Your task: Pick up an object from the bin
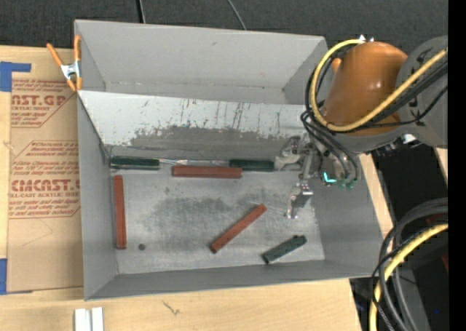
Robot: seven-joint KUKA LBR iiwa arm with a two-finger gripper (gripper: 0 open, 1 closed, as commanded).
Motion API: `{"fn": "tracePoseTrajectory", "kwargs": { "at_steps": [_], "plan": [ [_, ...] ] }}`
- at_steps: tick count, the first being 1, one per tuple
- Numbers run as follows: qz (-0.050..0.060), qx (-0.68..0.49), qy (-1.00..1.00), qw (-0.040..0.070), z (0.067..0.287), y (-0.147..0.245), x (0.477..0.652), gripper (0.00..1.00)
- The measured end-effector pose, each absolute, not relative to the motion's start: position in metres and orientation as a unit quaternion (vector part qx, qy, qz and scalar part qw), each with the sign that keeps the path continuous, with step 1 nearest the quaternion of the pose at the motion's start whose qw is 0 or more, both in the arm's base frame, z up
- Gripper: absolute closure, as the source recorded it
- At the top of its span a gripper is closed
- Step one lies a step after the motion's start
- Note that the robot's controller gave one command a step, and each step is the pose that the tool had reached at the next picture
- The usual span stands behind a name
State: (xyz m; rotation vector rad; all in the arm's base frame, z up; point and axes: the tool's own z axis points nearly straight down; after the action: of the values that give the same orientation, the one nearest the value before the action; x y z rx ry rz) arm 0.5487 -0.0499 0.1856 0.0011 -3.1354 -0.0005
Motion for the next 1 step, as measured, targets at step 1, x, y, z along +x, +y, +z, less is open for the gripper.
{"fn": "tracePoseTrajectory", "kwargs": {
  "at_steps": [1],
  "plan": [
    [0.0,0.001,-1.0,-0.001,0.1897,-0.0498,0.5504,0.0]
  ]
}}
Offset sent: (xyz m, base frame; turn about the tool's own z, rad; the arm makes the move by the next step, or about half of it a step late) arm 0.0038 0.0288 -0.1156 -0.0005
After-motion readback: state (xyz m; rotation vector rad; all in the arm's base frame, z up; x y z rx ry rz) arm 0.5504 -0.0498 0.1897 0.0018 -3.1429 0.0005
